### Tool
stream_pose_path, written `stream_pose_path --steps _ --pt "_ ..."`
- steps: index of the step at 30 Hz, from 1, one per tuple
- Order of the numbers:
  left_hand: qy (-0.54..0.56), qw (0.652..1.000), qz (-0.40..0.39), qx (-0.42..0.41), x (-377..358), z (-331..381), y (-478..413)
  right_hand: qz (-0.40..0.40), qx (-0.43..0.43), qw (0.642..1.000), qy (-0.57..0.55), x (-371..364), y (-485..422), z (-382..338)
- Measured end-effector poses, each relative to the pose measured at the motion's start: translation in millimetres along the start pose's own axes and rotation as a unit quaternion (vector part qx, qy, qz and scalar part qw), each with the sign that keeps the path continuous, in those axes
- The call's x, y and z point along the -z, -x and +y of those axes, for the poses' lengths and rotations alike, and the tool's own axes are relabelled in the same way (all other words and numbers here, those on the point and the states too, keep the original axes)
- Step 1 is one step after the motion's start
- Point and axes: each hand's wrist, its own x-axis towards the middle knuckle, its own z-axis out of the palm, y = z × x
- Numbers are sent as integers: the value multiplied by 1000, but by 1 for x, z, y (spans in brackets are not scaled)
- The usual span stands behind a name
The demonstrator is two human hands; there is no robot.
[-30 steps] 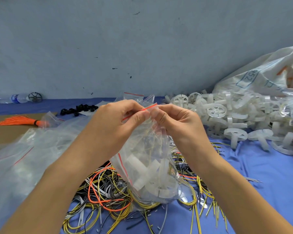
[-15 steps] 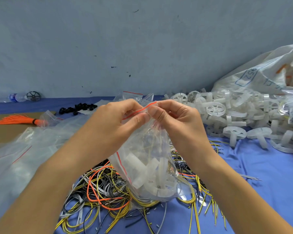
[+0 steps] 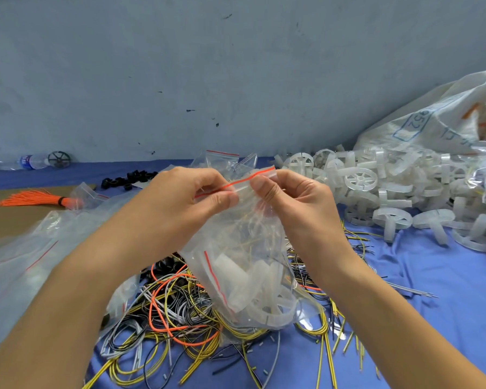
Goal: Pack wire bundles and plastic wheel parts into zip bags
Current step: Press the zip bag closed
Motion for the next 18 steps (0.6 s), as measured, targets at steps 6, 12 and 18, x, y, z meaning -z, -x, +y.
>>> stream_pose_path --steps 6,12,18 --pt "-33 999 -2 -18 -5 3 -1 -38 -27 999 0 -2 0 -2" --pt "-39 999 -6 3 6 -10 1 2 -37 999 -6 7 -3 -2" --pt "-46 999 6 -1 0 -5 1 -83 -27 996 27 13 -7 -11"
